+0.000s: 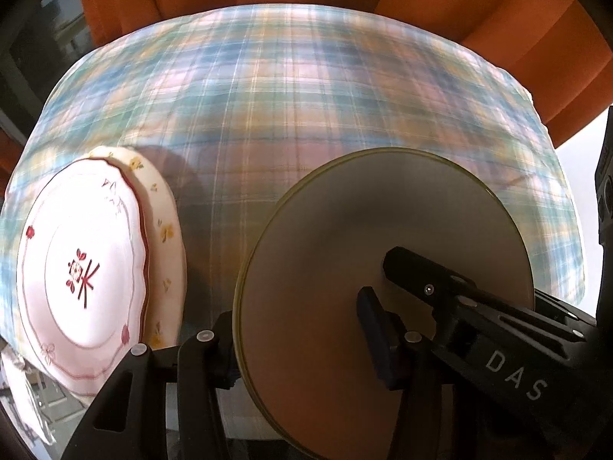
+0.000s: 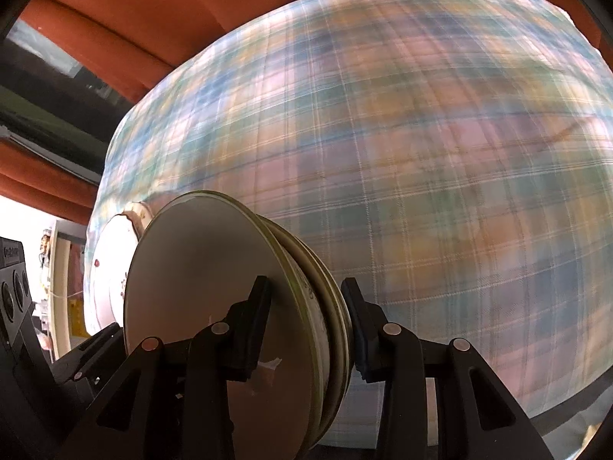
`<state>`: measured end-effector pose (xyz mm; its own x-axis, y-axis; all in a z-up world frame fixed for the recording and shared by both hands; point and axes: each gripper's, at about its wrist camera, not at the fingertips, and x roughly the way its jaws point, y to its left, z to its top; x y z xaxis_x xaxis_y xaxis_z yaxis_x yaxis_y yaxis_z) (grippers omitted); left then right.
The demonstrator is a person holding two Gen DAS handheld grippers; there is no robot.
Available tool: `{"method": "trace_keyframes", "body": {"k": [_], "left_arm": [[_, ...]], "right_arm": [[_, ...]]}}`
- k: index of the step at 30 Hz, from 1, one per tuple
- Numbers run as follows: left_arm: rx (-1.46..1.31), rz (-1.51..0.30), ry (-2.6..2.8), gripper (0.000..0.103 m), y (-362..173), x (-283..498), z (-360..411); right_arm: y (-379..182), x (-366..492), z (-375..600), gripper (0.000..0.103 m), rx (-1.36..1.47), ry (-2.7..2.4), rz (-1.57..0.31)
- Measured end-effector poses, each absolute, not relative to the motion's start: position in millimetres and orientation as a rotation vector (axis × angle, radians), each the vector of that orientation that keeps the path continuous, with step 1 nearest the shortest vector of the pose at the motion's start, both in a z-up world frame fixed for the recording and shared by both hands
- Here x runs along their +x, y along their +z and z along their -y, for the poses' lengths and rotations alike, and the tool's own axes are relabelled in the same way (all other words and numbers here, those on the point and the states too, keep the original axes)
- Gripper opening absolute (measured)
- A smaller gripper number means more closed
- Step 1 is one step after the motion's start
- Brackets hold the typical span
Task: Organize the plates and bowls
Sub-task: 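Lift the nested bowls with the right gripper over the plate stack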
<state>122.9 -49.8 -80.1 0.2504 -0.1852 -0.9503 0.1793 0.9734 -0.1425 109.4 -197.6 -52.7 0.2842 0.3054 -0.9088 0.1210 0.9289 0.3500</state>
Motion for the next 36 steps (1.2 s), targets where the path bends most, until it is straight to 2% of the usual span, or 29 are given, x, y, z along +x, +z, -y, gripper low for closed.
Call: {"method": "trace_keyframes", "body": {"k": [13, 26, 36], "left_arm": [[-0.015, -1.241, -0.308, 0.051, -49.2, 117.0, 39.3], [-0.025, -1.169, -0.373, 0.051, -20.1, 121.1, -33.0], [-0.043, -1.157, -0.365, 0.051, -19.0, 127.7, -96.1]], "right_arm": [[-23.0, 99.1, 191.1, 0.042, 0.37, 0.073, -1.239], [13.2, 96.7, 120.8, 0.042, 0.357, 0.009, -1.156], [14.6, 103.6, 56.0, 0.042, 0.346, 0.016, -1.137]]}}
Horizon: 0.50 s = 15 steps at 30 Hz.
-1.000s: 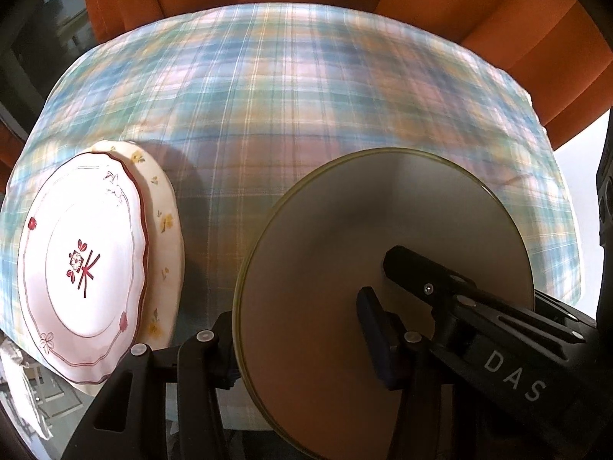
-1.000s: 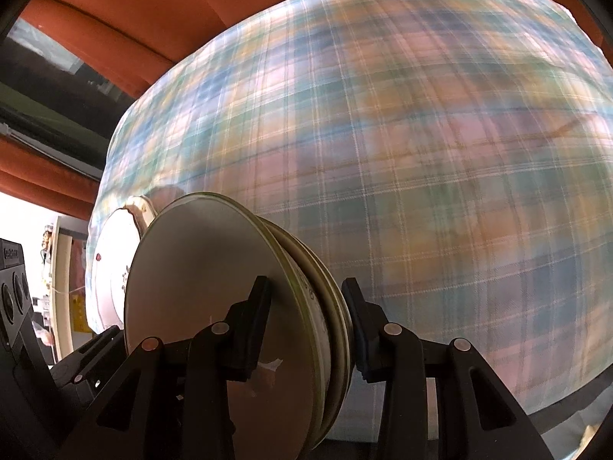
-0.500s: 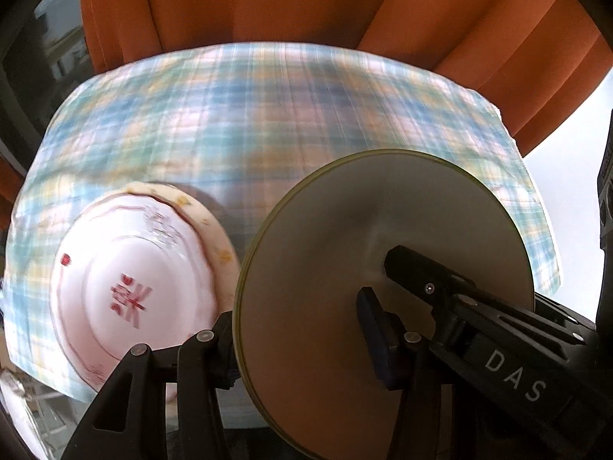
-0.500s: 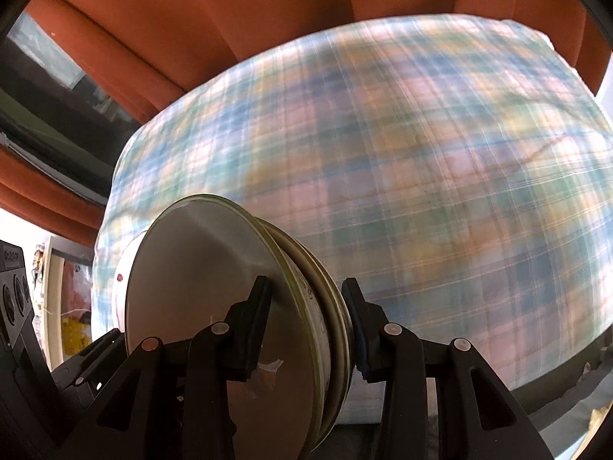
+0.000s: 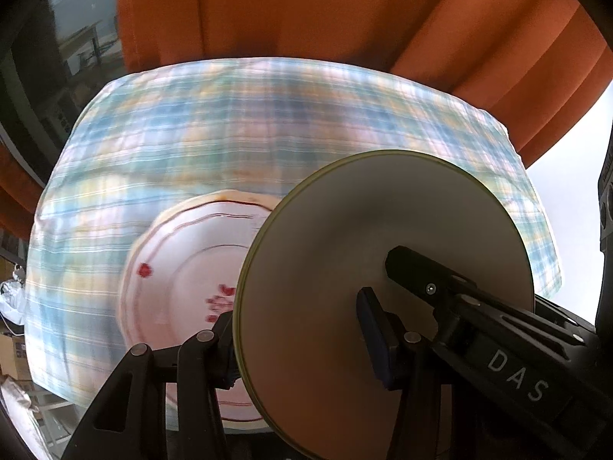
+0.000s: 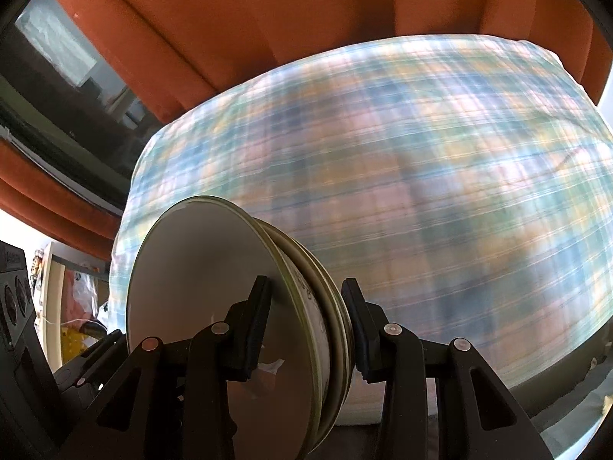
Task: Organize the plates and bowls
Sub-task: 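Lift the nested bowls with the right gripper over the plate stack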
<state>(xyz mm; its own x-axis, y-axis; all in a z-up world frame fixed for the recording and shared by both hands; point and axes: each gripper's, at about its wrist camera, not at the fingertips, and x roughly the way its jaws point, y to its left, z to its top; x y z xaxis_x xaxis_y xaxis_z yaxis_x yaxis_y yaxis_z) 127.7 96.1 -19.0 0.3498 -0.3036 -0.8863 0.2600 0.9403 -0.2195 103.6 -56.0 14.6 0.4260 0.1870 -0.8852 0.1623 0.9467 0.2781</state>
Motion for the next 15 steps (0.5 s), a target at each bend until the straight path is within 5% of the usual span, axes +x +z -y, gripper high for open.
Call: {"method": "trace_keyframes", "body": {"k": [15], "left_arm": [[-0.065, -1.204, -0.346, 0.051, -32.1, 140.1, -159.5]], "right_arm": [[-4.5, 119.4, -9.6, 0.042, 0.337, 0.038, -1.177]]}}
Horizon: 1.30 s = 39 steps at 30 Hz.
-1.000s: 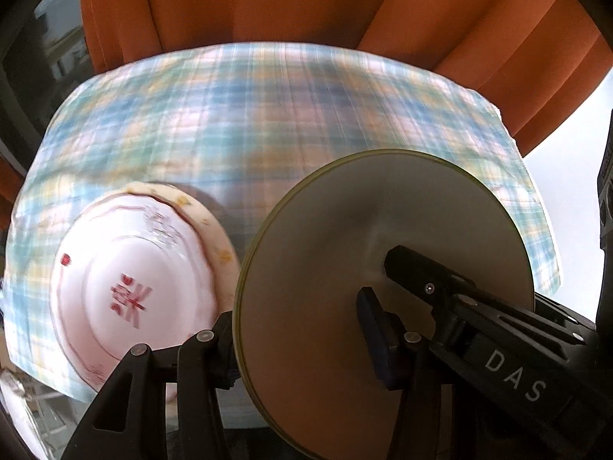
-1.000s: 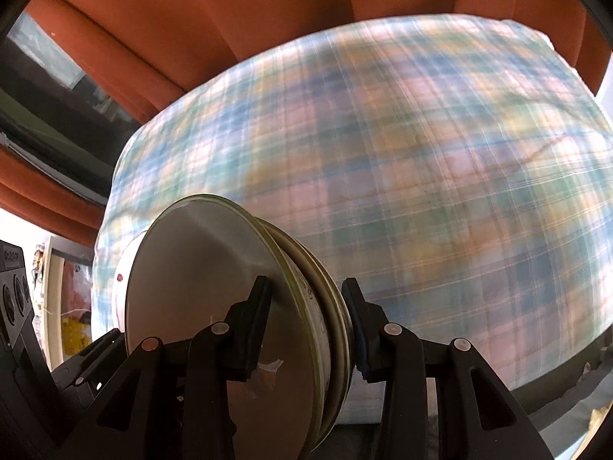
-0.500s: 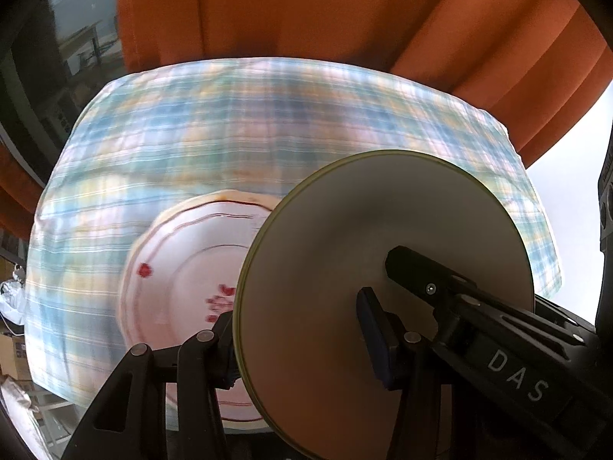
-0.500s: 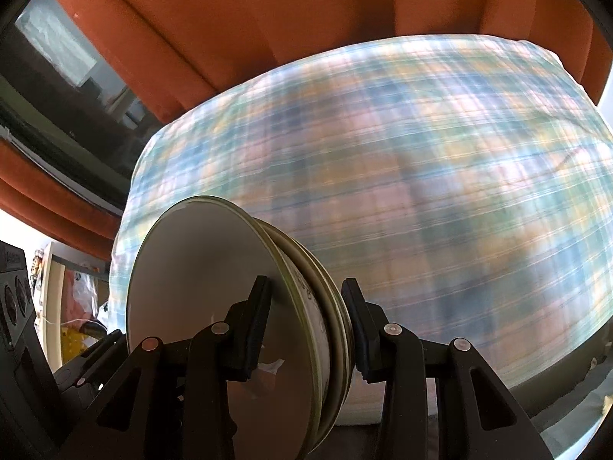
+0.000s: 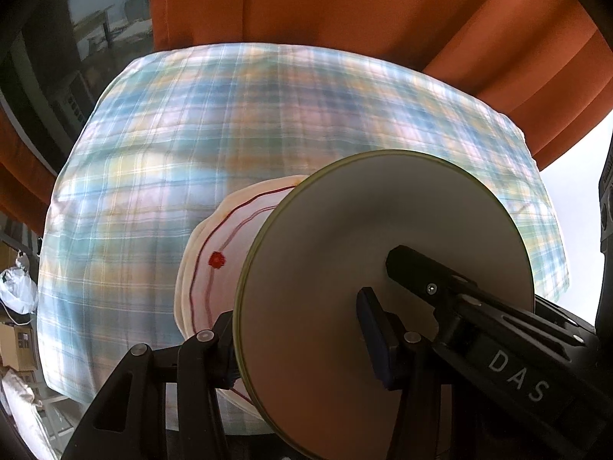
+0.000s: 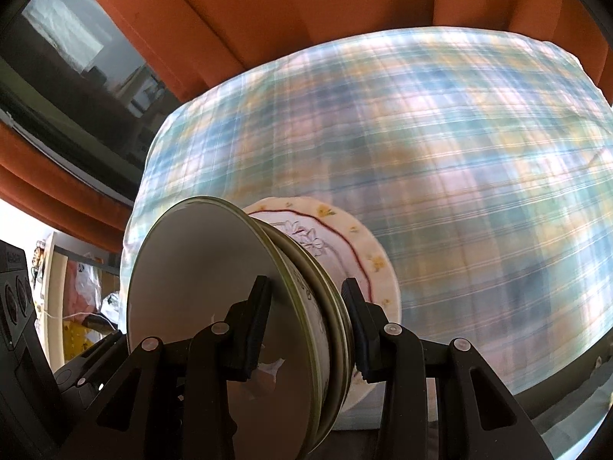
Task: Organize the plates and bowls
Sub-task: 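Lift the nested bowls with the right gripper over the plate stack, then lower the nested bowls onto the red-rimmed plate and open the right gripper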
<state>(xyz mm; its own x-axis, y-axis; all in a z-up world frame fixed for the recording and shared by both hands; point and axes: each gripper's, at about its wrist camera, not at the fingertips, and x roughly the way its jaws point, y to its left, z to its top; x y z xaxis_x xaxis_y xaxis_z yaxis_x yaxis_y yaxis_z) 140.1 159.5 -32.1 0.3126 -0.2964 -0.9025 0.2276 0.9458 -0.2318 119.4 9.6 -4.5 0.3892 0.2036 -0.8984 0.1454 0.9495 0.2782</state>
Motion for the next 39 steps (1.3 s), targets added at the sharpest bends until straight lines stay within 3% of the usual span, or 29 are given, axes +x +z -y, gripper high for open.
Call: {"method": "trace_keyframes", "body": {"k": [21, 26, 31, 33, 37, 39], "left_arm": [[-0.045, -1.26, -0.356, 0.051, -48.4, 163.5, -158.1], [-0.023, -1.257, -0.365, 0.052, -48.8, 160.4, -153.7], [-0.039, -1.26, -0.355, 0.059, -50.5, 156.8, -157.4], [-0.034, -1.251, -0.346, 0.067, -49.6, 154.1, -159.1], [-0.023, -1.203, -0.329, 0.077, -43.5, 146.3, -165.5], [-0.009, -1.163, -0.318, 0.08, -38.2, 141.4, -170.1]], "right_arm": [[-25.9, 142.6, -15.1, 0.042, 0.332, -0.003, -1.244], [-29.3, 145.6, -16.1, 0.048, 0.318, -0.001, -1.261], [-30.5, 141.4, -15.8, 0.051, 0.326, 0.009, -1.254], [-29.4, 138.8, -17.0, 0.053, 0.32, 0.011, -1.246], [-22.7, 129.4, -18.3, 0.068, 0.313, -0.001, -1.206], [-17.5, 125.0, -20.2, 0.071, 0.294, -0.012, -1.183]]}}
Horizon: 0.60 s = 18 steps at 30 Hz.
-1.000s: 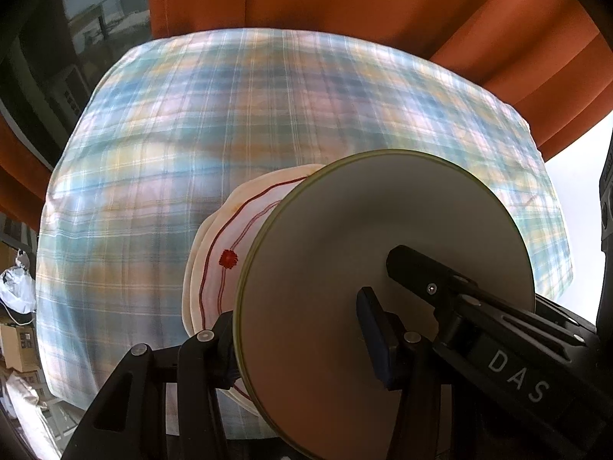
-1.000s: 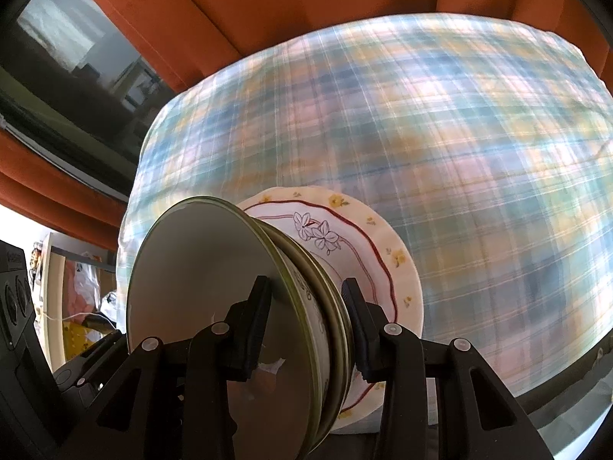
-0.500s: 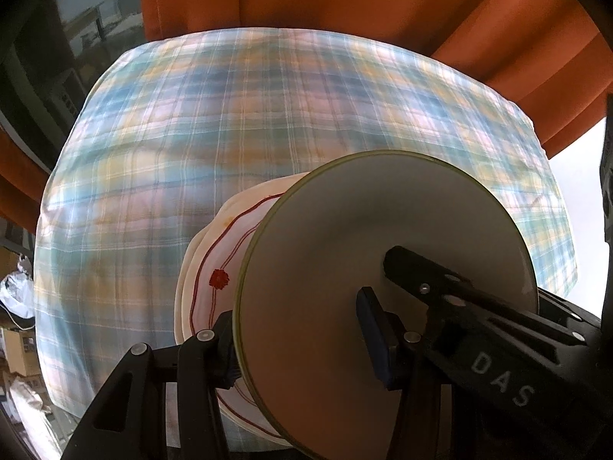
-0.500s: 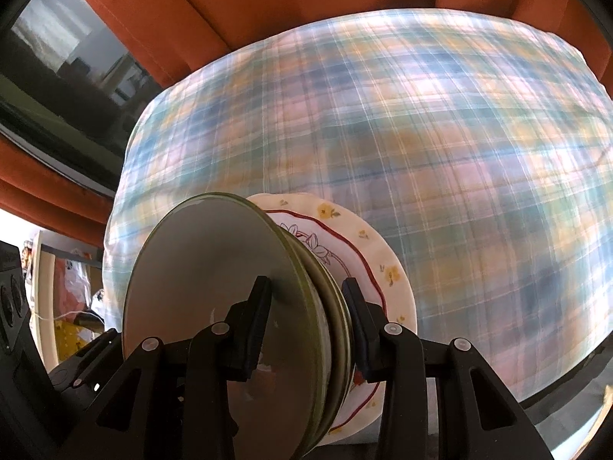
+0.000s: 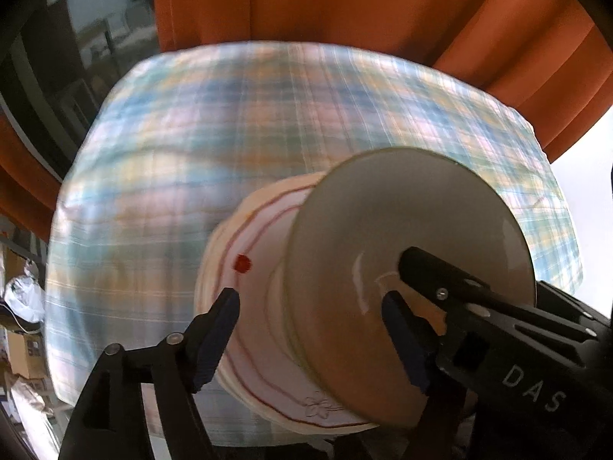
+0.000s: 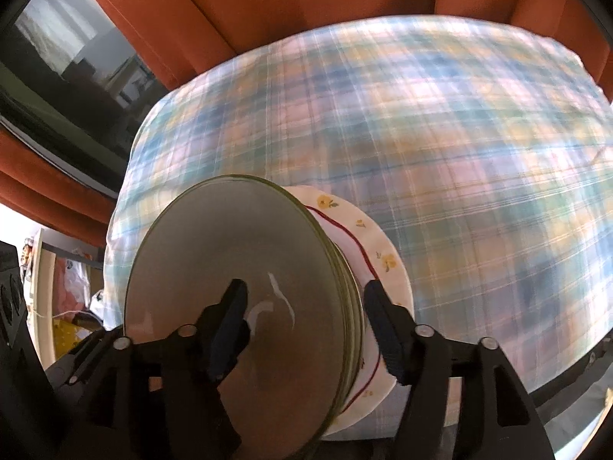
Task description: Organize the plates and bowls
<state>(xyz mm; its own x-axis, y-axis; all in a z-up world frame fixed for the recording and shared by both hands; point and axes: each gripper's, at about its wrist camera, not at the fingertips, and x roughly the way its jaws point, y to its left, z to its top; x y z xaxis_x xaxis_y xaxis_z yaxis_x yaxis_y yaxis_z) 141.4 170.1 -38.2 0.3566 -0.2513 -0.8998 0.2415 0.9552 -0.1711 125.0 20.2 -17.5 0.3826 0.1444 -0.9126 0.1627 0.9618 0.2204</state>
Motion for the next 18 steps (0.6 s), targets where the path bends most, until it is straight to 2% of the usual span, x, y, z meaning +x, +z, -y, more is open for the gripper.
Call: {"method": "trace_keyframes", "body": {"k": [18], "left_arm": [[-0.039, -0.836, -0.093, 0.083, 16.6, 77.5, -188.8]], "right_arm": [[46.8, 53.3, 3.5, 0.072, 0.19, -0.011, -0.878]]}}
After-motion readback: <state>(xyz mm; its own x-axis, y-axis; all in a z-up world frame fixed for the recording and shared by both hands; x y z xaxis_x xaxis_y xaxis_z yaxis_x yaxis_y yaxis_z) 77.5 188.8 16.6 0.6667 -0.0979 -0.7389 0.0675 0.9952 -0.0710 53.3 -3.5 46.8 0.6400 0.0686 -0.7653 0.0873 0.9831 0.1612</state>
